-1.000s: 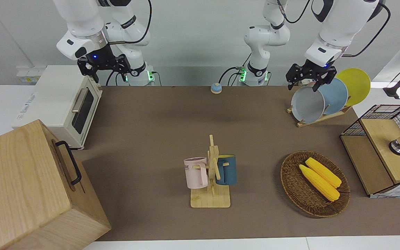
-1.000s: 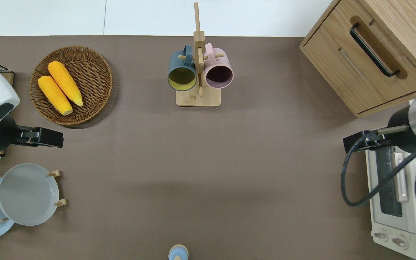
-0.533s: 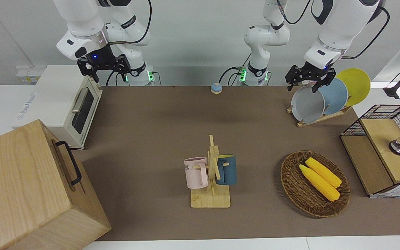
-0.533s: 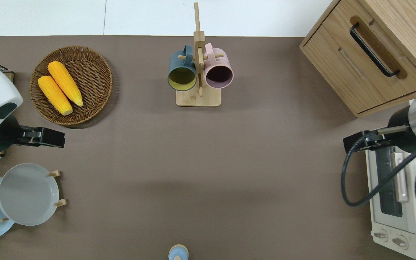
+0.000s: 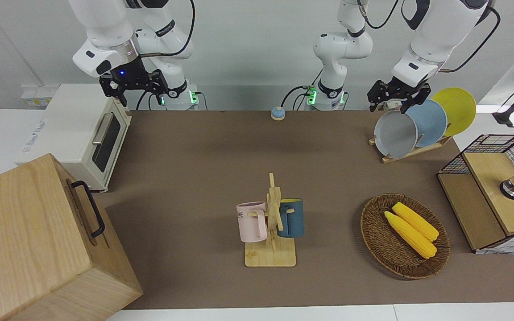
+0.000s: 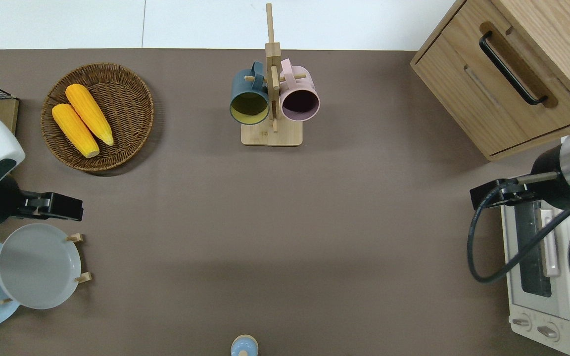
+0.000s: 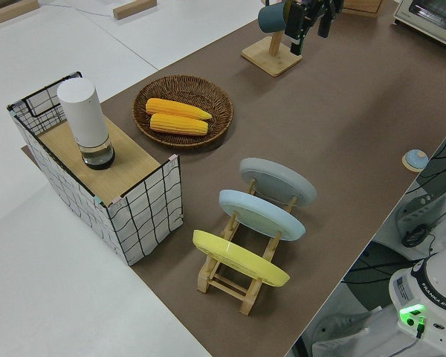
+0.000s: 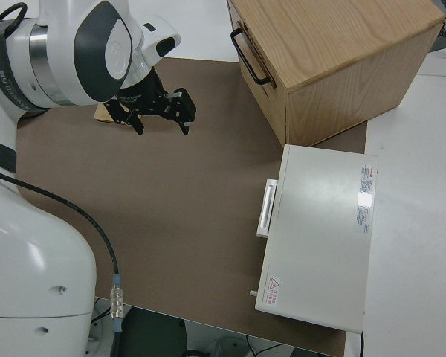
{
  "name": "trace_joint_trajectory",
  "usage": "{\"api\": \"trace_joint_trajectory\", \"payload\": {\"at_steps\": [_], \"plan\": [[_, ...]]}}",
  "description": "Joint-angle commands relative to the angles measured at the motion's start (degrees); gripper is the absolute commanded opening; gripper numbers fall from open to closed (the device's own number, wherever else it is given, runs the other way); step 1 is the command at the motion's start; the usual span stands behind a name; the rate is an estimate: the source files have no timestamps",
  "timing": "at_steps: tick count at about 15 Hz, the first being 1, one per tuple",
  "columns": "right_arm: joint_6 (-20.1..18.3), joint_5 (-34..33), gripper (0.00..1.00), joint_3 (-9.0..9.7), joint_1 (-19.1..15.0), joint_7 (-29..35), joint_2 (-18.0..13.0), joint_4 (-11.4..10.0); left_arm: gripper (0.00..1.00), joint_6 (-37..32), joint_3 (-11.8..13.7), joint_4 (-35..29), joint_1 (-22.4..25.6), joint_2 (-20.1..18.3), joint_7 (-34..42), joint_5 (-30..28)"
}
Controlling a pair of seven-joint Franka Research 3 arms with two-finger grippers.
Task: Pick gray plate from low plate rack and place it on table with left arm
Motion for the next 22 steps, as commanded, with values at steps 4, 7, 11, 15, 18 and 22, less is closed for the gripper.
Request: {"api": "trace_joint_trajectory", "payload": {"at_steps": [4, 7, 11, 15, 18, 22], "plan": [[-0.6, -0.3, 0.983, 1.21, -1.3, 0.7, -0.1, 0.3, 0.99, 6.3, 0.1, -19.2, -0.2, -15.2, -0.4, 0.9], [-0.6, -0.4, 0.983, 1.13, -1.3, 0.7, -0.1, 0.3, 0.99, 10.5, 0.2, -25.1, 0.0, -18.9, -0.4, 1.6], [-0.7, -0.4, 0.983, 1.21, -1.3, 0.7, -0.1, 0.4, 0.99, 10.7, 0.3, -26.3, 1.5, -19.3, -0.4, 5.6], [-0.6, -0.4, 0.983, 1.21, -1.3, 0.7, -0.1, 0.4, 0.99, 11.6, 0.3, -28.0, 5.1, -19.9, -0.3, 7.7], [-0.6, -0.4, 0.983, 1.21, -1.3, 0.7, -0.1, 0.4, 0.99, 13.6, 0.3, -30.1, 7.5, -20.8, -0.3, 9.3], [-0.6, -0.4, 0.983, 1.21, -1.3, 0.7, -0.1, 0.4, 0.99, 16.8, 0.3, -32.8, 10.8, -21.6, -0.3, 10.9]]}}
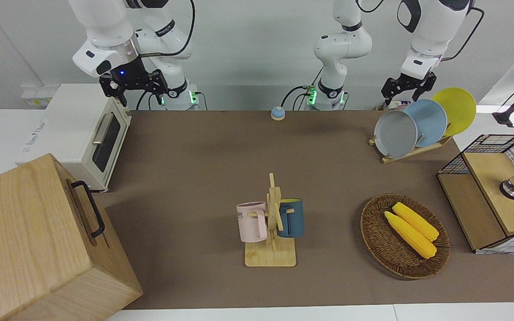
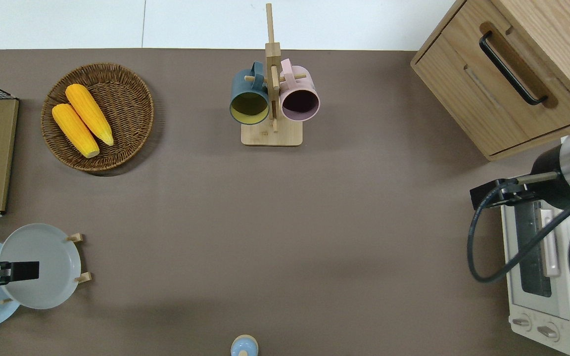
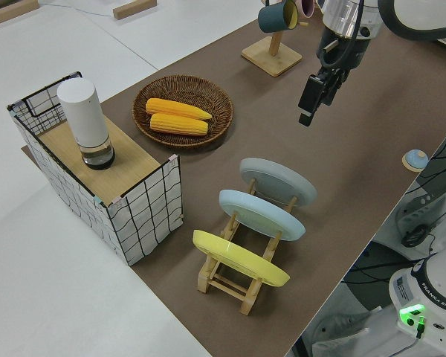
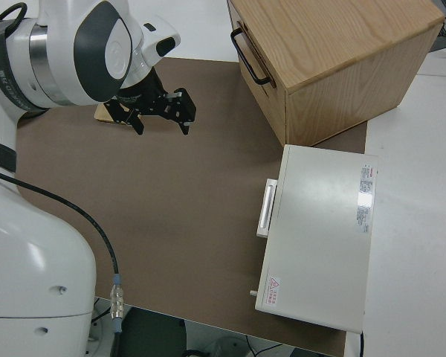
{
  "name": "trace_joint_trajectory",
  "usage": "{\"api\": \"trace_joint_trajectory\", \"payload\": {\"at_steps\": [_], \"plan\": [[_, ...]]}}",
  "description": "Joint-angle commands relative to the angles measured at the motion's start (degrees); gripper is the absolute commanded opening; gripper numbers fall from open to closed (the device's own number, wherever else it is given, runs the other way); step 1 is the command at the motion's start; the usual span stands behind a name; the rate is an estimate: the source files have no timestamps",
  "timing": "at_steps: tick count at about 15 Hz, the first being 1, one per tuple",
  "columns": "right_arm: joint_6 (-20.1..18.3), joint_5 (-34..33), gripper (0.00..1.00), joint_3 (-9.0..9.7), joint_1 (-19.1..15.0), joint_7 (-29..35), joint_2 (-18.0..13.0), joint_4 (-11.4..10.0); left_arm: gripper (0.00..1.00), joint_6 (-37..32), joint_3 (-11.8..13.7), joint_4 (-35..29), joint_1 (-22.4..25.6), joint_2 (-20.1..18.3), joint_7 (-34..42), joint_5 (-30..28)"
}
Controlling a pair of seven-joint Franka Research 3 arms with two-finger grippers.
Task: Pick gray plate from low plate rack and place it on table with left arm
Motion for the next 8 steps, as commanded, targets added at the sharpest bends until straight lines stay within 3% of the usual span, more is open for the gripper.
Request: {"api": "trace_joint_trajectory", "payload": {"at_steps": [1, 8], "plan": [[-0.6, -0.4, 0.983, 1.21, -1.3, 0.7, -0.1, 0.4, 0.99, 4.9, -0.2, -5.5, 2.1, -3.1, -0.2, 2.9], [-0.6, -0.4, 0.983, 1.21, -1.3, 0.7, -0.1, 0.4, 0.99, 15.4, -0.2, -14.6, 6.2, -3.0, -0.1, 4.0]]}}
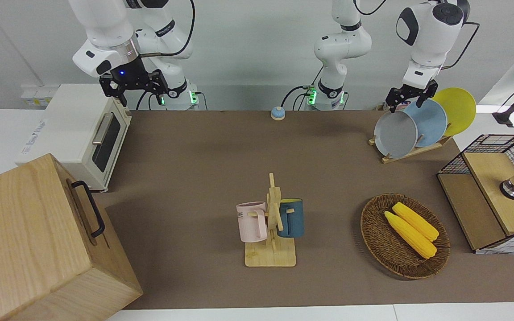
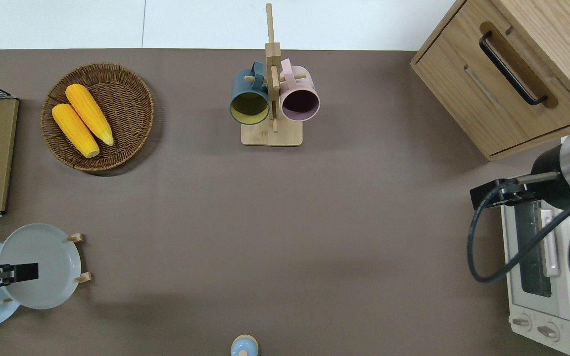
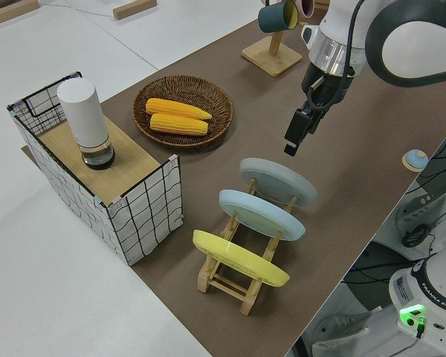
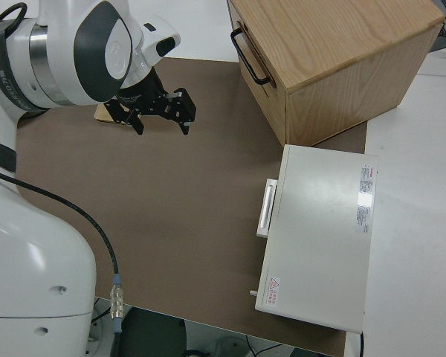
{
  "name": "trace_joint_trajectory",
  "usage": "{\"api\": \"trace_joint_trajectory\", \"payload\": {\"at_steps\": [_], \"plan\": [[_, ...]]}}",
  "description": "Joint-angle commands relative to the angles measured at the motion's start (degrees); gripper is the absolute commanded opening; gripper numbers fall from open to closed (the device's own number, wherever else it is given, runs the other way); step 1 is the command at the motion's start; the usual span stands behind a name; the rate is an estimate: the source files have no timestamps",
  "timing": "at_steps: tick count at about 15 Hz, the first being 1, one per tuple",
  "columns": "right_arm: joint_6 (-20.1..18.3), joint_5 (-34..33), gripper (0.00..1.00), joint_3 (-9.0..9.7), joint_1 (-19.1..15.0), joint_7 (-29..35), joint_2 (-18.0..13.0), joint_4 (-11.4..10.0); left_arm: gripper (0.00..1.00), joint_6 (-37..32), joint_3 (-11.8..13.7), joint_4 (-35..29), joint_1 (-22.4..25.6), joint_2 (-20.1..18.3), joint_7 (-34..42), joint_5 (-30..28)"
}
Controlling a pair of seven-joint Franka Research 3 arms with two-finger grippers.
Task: Pick gray plate from low plate rack and place it on table with left arm
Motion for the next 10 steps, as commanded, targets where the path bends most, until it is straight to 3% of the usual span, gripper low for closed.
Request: {"api": "trace_joint_trajectory", "payload": {"at_steps": [1, 10], "plan": [[-0.6, -0.4, 0.983, 1.21, -1.3, 0.7, -0.1, 0.3, 0.99, 7.0, -0.3, -6.7, 3.0, -2.0, 0.4, 1.1], [-0.7, -0.4, 0.983, 1.21, -1.3, 0.7, -0.1, 0.4, 0.98, 11.4, -0.3, -8.9, 4.2, 0.0, 0.5, 3.0]]}}
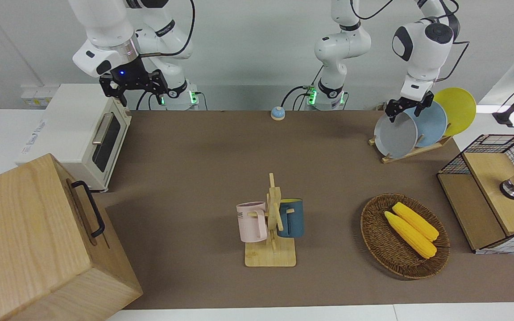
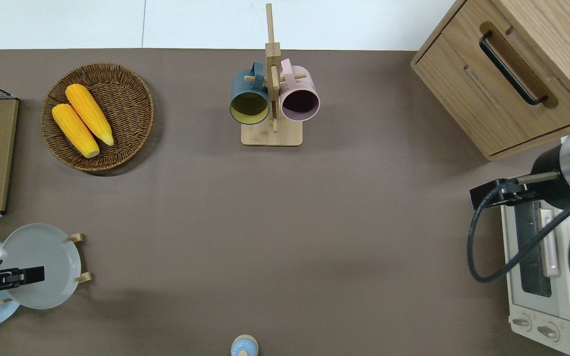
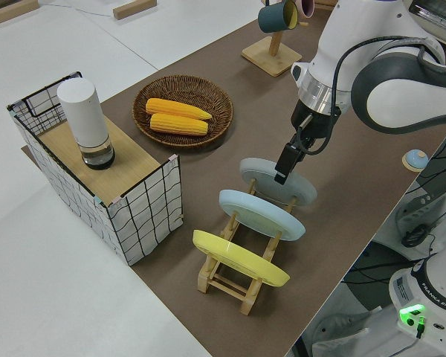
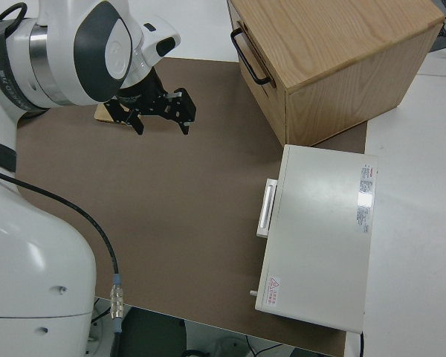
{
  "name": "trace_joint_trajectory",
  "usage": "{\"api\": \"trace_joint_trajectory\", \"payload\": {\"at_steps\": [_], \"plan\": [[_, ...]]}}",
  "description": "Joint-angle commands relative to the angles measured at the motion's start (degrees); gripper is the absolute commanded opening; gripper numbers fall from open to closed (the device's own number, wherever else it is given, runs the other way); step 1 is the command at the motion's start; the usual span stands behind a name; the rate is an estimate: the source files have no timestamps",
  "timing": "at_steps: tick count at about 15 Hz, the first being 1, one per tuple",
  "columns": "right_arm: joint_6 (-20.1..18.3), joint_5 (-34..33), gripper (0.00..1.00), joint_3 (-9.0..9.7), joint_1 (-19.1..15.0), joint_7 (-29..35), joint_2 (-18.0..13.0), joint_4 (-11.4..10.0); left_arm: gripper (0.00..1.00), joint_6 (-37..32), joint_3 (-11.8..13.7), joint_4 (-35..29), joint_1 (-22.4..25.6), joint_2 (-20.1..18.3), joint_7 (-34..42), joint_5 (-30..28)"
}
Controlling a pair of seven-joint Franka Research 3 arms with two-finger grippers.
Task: Pick gray plate from low plate rack and place it on table with left arm
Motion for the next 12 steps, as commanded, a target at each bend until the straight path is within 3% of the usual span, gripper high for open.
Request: {"api": "trace_joint_trajectory", "payload": {"at_steps": [1, 4, 10, 12], "plan": [[-0.6, -0.4, 0.983, 1.21, -1.3, 0.7, -0.1, 0.4, 0.97, 2.6, -0.3, -1.5, 1.4, 0.3, 0.3, 1.1], [-0.6, -0.3, 0.983, 1.21, -1.3, 0.7, -0.1, 0.4, 0.86, 3.5, -0.3, -1.2, 1.5, 1.1, 0.4, 1.1], [-0.6, -0.4, 0.983, 1.21, -1.3, 0.7, -0.2, 0.4, 0.31, 3.7, -0.3, 0.2, 1.5, 2.6, 0.4, 1.2], [-0.6, -0.4, 0.983, 1.21, -1.3, 0.7, -0.1, 0.4, 0.18, 3.6, -0.3, 0.8, 1.5, 2.9, 0.4, 1.2]]}}
